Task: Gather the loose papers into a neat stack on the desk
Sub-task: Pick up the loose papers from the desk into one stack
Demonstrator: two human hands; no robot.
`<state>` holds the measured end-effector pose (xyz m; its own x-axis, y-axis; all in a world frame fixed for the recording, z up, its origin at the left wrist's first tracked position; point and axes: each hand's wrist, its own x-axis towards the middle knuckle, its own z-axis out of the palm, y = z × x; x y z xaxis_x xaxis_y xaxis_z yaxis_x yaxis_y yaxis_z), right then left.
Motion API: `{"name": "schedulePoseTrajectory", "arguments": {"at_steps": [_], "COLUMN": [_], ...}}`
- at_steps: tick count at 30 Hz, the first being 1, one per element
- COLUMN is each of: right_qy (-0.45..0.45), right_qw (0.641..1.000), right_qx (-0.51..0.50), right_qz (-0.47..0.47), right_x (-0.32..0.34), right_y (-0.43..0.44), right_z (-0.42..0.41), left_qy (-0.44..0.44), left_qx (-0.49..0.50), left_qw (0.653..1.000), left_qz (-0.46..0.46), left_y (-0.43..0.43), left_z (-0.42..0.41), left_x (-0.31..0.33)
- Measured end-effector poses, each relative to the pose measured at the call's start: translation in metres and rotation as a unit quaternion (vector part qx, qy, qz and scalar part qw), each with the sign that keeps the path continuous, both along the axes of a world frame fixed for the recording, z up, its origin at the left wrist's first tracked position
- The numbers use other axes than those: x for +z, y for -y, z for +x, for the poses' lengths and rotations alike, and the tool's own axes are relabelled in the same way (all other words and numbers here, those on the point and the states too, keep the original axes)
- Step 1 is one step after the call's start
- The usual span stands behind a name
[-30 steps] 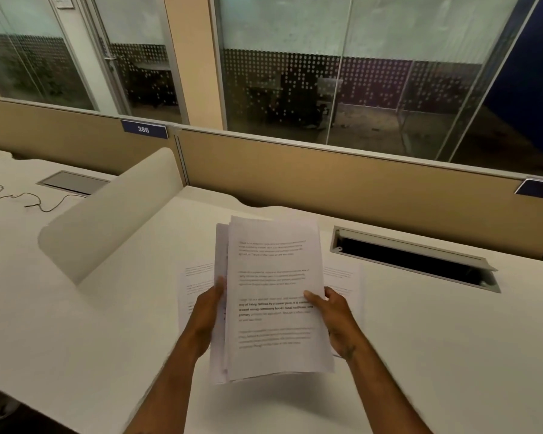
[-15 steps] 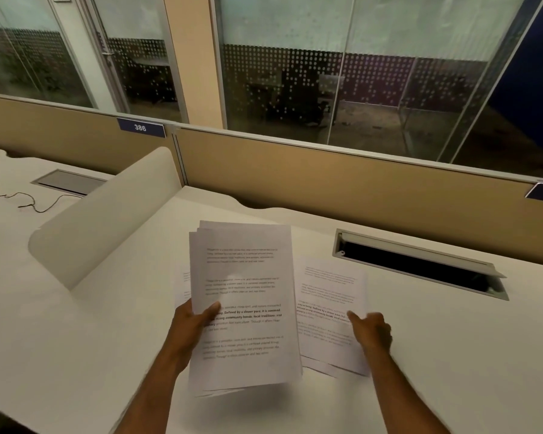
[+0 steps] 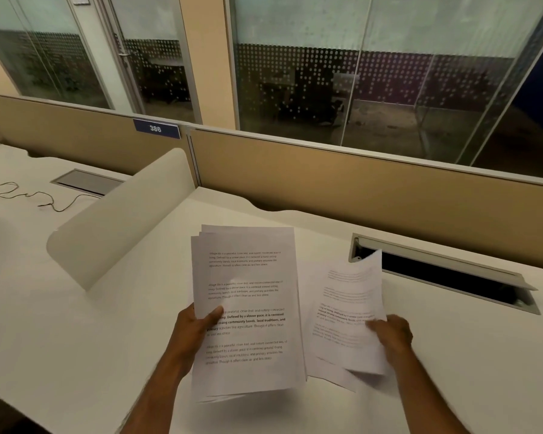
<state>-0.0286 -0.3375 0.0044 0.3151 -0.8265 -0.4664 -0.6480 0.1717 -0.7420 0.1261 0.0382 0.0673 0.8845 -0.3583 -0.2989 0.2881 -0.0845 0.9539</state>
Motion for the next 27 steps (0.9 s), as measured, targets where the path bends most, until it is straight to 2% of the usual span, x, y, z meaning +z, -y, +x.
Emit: {"name": "schedulePoseTrajectory", "arguments": {"at_steps": [5, 10, 13, 17, 23, 27], "right_qy": [0.216, 0.321, 0.333, 0.301, 0.283, 0.266], "right_qw": [0.975, 0.935, 0.921, 0.922, 0.926, 0.932], "right_qx": [0.041, 0.122, 0.149, 0.182, 0.208, 0.208], "right_qz": [0.027, 0.09, 0.132, 0.162, 0.139, 0.134], "right_x": [0.091, 0.14, 0.13, 0.108, 0.082, 0.071], "right_y": [0.001, -0.019, -0.042, -0.082, -0.14, -0.161], "right_z": [-0.014, -0.035, -0.029, -0.017, 0.004, 0.017], "left_qy": [0.005, 0.01, 0.011, 0.01, 0.0, -0.037], "left_qx": [0.007, 0.012, 0.003, -0.015, -0.044, -0.02], "left_qw": [1.0, 1.0, 1.0, 1.0, 0.998, 0.998], "left_qz": [-0.001, -0.003, -0.011, -0.022, -0.04, -0.056], "left_y": [-0.006, -0.008, -0.005, -0.004, -0.013, -0.016], "left_z": [0.008, 0.012, 0.01, 0.004, -0.004, -0.01], "left_x": [0.002, 0.004, 0.008, 0.013, 0.014, 0.016]}}
